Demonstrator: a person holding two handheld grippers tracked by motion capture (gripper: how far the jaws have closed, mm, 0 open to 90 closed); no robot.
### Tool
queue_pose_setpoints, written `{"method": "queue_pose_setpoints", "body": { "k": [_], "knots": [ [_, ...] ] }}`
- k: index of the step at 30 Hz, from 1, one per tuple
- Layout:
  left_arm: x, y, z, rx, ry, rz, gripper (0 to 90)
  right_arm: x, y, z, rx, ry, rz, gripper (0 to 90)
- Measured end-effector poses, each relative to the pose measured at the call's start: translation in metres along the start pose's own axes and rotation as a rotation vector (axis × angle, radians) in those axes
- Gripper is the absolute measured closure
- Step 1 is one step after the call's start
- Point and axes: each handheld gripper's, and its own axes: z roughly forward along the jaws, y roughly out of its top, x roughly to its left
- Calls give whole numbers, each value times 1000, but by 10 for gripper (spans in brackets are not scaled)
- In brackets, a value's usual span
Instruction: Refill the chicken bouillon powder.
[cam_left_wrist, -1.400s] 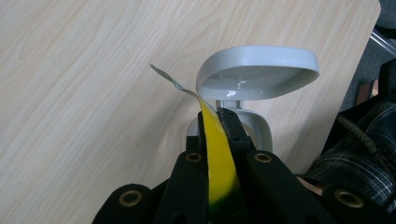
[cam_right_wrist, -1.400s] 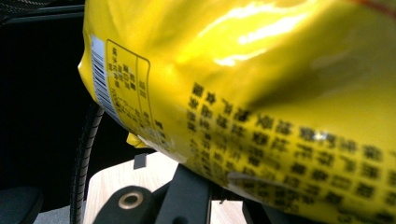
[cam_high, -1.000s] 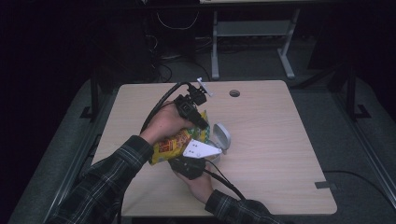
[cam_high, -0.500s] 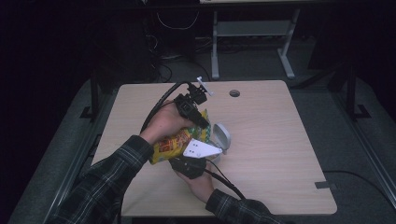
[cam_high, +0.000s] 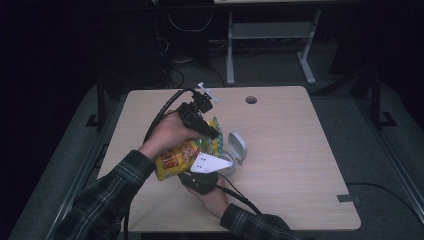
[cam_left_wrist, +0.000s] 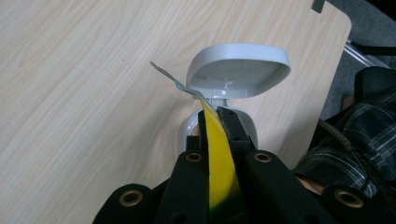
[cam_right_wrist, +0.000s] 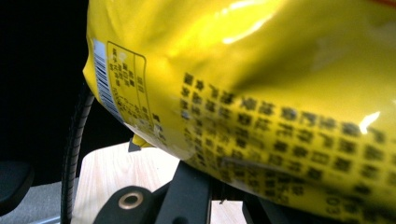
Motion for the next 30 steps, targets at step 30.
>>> {"method": "queue_pose_setpoints", "body": {
  "k": [30],
  "knots": [
    [0,-42,-55,-174,-71,13,900,-7,-2,-5,49,-56,37,899]
  ]
}}
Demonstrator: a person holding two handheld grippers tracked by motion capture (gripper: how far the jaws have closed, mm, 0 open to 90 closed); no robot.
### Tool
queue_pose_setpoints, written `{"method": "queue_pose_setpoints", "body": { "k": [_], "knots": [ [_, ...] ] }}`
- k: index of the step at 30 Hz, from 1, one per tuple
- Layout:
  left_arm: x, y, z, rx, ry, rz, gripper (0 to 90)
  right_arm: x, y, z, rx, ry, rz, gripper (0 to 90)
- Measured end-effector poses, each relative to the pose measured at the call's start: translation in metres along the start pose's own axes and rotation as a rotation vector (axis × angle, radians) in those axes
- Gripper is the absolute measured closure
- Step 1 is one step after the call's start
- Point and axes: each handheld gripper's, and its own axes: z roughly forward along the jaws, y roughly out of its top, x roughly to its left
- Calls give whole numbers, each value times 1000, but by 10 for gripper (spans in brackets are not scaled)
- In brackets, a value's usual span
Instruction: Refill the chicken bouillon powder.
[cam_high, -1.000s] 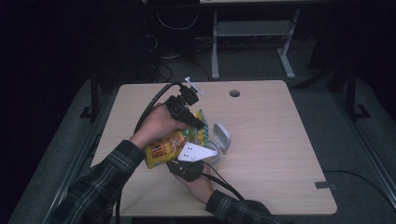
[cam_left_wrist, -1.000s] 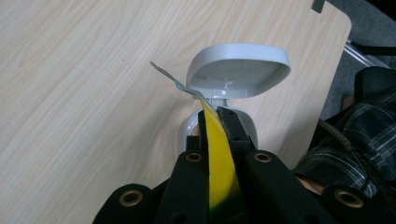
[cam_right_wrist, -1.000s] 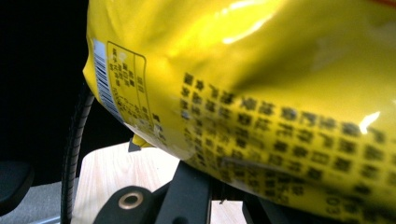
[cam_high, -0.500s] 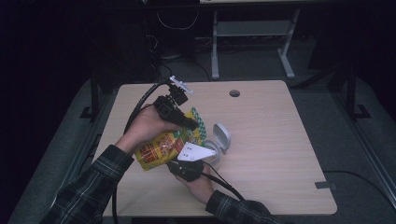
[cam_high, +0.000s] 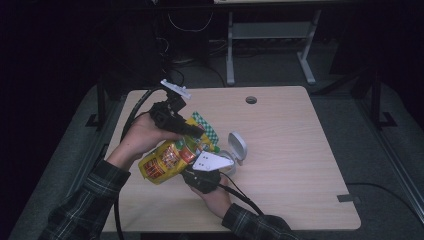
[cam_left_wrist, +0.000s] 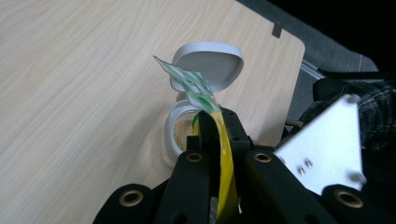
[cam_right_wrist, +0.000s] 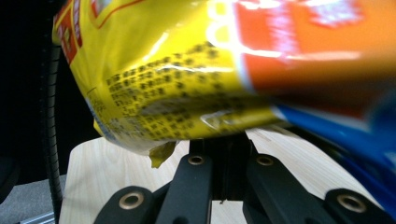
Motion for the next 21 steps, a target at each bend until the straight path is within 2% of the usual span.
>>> {"method": "queue_pose_setpoints", "body": {
  "k": [4,9,16,21],
  "knots": [
    [2,-8,-10,-42,-16,-3,900,-3,1,-2,9,-16,11,899],
    [1,-20,-21,-74,-14,-3,900,-3,1,-2,22,-24,12,899],
    [5,-42,-41,-128,7,-15,900,-3,2,-2,21,-34,23,899],
    [11,-60,-53,-183,32,-24,900,-2,5,-2,17,-53,13,899]
  ]
}}
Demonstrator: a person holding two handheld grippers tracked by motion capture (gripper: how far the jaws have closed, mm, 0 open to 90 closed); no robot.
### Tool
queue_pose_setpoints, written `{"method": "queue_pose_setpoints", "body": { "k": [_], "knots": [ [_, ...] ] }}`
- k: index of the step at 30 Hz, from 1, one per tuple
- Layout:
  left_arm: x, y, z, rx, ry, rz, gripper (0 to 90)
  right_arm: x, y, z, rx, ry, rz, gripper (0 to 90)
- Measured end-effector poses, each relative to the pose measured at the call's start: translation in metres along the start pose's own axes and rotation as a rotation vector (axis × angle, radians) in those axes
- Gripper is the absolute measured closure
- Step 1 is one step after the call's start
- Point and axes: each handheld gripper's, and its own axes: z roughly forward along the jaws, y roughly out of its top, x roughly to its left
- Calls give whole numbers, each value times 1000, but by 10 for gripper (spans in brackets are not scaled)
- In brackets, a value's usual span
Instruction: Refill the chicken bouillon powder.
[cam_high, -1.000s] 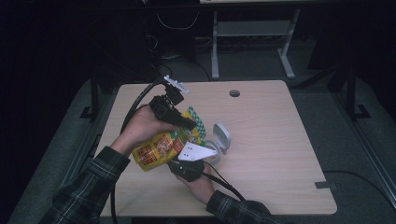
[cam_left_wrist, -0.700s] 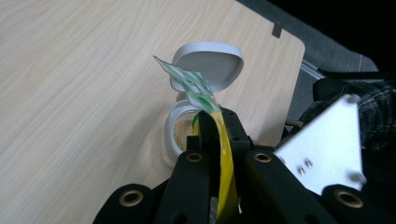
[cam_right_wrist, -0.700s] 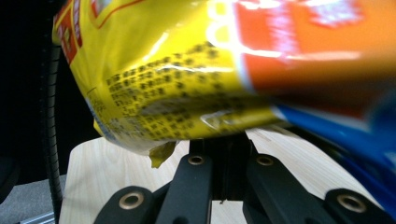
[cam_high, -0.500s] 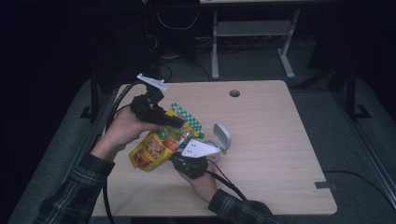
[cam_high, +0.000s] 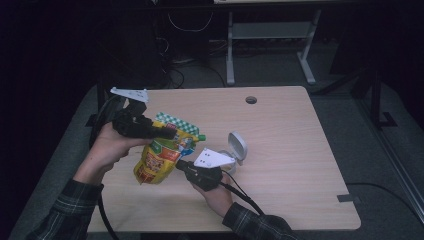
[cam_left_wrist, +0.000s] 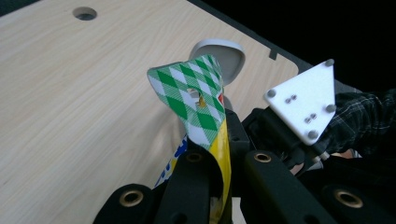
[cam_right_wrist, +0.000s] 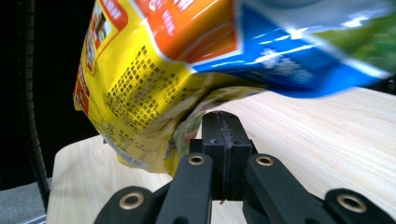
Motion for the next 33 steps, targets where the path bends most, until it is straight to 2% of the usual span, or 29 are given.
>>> {"method": "queue_pose_setpoints", "body": {
  "k": [3,8,13,17,21,23,25,30,33],
  "knots": [
    [5,-10,-7,-48,20,-5,900,-1,0,0,5,-5,6,899],
    [14,-26,-15,-108,68,-12,900,1,1,0,18,-6,-14,899],
    [23,-41,-18,-176,129,-22,900,1,6,-3,50,-2,-36,899],
    [31,-52,-16,-235,163,-29,900,-2,12,-9,63,15,-19,899],
    [37,-61,-11,-280,186,-15,900,-6,15,-16,86,31,-12,898],
    [39,-64,-6,-298,206,-8,900,-9,16,-19,101,34,-24,898],
    [41,-66,0,-307,223,0,900,-11,17,-23,116,20,-47,898],
    [49,-67,14,-291,252,14,900,-20,20,-37,145,17,-57,897],
    [55,-71,20,-328,267,16,900,-25,19,-47,151,12,-50,896]
  ]
}}
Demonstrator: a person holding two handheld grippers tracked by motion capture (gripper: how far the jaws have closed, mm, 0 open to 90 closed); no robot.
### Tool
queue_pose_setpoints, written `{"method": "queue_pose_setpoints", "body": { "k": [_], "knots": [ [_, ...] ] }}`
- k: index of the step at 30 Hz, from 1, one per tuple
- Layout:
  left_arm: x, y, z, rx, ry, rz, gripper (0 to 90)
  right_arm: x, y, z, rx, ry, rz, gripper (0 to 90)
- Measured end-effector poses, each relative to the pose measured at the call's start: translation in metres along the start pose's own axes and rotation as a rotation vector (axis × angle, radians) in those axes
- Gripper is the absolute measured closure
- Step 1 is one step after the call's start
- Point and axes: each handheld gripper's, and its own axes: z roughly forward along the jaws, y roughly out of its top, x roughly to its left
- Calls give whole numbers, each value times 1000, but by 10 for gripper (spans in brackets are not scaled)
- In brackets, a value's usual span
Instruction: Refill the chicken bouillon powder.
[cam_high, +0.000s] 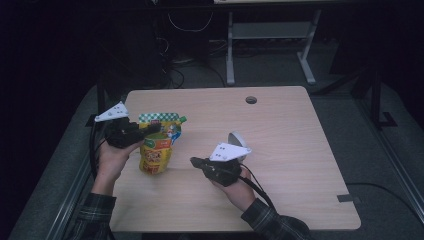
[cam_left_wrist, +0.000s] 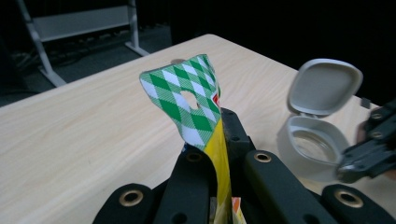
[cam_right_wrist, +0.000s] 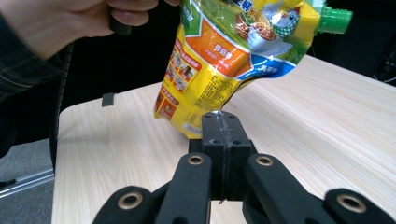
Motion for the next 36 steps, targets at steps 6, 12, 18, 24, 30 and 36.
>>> {"method": "queue_pose_setpoints", "body": {
  "k": [6,12,18,24,30,36],
  "knots": [
    [4,-15,13,-28,14,5,900,-8,-4,-19,-3,10,4,895],
    [9,-25,13,-62,29,-6,900,-17,-10,-43,-18,-8,8,888],
    [10,-36,-1,-80,32,-12,900,-25,-19,-57,-11,-16,23,897],
    [8,-48,-16,-83,58,1,900,-30,-25,-66,-5,-14,42,897],
    [3,-58,-26,-95,128,48,900,-31,-31,-74,2,-16,54,897],
    [5,-68,-37,-121,145,25,896,-33,-33,-80,-3,-17,54,897]
  ]
}}
